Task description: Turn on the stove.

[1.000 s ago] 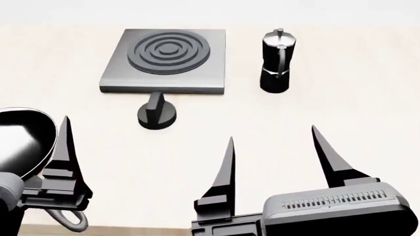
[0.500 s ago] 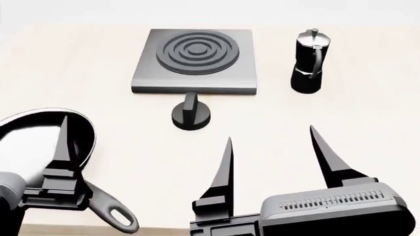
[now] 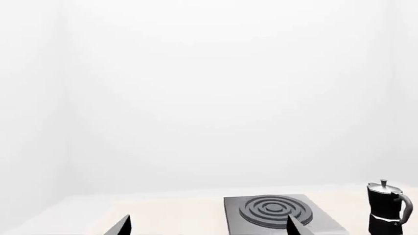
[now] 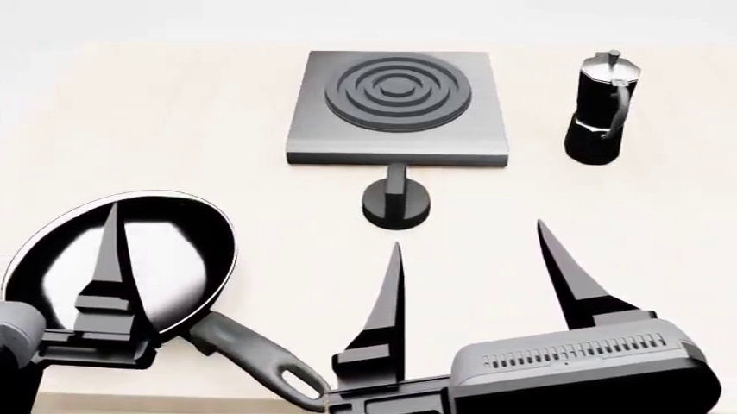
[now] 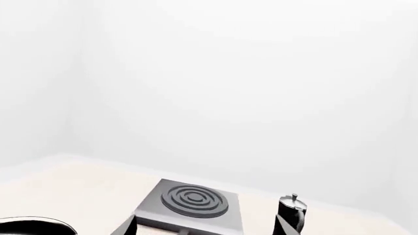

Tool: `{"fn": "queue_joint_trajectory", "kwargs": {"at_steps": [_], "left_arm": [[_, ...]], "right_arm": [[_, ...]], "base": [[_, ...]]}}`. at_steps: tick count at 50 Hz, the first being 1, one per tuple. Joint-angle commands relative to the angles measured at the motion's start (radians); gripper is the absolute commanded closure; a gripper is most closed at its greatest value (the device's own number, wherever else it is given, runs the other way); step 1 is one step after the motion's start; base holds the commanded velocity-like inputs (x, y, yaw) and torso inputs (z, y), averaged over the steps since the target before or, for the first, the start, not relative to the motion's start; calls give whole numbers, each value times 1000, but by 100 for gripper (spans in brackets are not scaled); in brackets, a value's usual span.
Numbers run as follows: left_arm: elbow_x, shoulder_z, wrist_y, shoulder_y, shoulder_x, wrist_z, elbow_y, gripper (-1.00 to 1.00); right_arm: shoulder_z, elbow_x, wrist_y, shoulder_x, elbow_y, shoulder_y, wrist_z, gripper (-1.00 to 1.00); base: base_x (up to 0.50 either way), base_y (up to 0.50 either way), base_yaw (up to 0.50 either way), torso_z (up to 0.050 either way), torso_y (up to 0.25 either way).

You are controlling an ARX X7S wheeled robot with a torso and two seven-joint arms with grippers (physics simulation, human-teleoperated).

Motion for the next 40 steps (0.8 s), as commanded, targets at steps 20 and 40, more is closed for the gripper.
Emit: {"fn": "queue_joint_trajectory", "kwargs": {"at_steps": [20,40], "left_arm": [[-15,12,14,0,-16,-21,-13,-100],[-24,17,11,-5,-27,-36,-13,-100]], "right_arm": [[-1,36,-28,4,15,-4,0,-100],[6,56,-27,5,33,-4,8,-100]], "base": [[0,111,0,0,0],[112,0,0,0,0]]}}
